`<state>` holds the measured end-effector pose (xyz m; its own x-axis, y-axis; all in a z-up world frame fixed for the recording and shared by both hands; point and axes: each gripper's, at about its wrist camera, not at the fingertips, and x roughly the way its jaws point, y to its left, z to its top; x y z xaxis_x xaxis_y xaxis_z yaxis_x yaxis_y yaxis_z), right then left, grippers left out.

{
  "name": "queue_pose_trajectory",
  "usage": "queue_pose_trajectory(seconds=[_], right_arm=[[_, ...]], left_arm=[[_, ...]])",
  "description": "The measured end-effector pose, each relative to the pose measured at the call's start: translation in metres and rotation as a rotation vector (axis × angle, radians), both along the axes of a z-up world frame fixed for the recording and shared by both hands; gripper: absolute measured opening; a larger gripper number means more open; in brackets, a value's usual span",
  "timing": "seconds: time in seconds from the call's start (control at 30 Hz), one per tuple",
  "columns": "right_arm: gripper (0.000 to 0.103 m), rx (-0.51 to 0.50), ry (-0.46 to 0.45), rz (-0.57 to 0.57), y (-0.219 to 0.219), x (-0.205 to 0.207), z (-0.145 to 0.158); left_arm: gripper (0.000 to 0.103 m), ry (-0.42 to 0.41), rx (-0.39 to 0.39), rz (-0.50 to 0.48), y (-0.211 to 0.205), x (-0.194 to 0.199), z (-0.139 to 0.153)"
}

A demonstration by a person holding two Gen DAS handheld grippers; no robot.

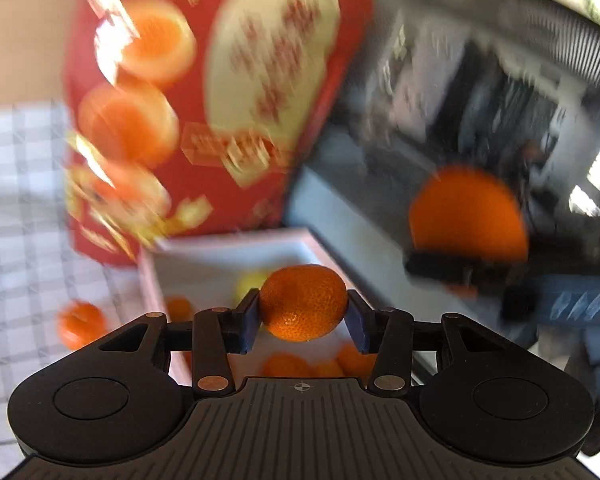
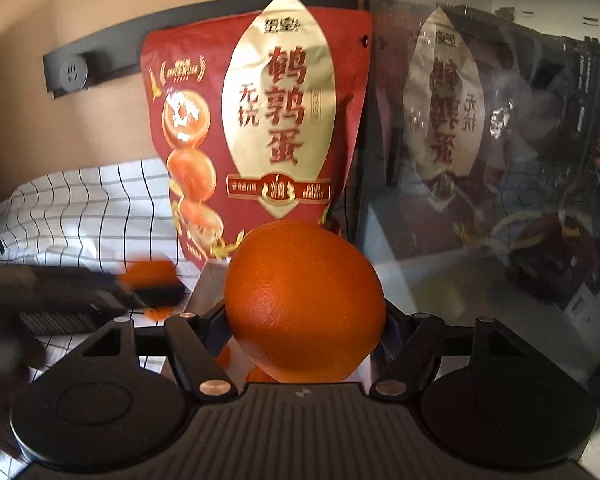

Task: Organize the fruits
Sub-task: 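Carry the orange and tangerine over the pink box and open the left gripper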

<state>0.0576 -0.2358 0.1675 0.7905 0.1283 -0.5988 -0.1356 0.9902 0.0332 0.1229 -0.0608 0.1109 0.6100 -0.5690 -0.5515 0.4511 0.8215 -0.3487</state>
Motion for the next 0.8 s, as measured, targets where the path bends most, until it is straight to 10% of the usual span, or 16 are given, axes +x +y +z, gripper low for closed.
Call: queue_pose_trajectory(seconds=[0.33,0.8], right_arm=[[0.072,0.046,0.068,0.057,0.007,0.044,-0.028],[0.072,-0.064,0.246,0.124,0.068,0.081,-0.115]], left_arm=[[0.050,-0.042,0.010,0.149,0.041,-0.036,-0.007],[0.046,0.240,0.117,0.462,0.145,-0.127,-0.049]])
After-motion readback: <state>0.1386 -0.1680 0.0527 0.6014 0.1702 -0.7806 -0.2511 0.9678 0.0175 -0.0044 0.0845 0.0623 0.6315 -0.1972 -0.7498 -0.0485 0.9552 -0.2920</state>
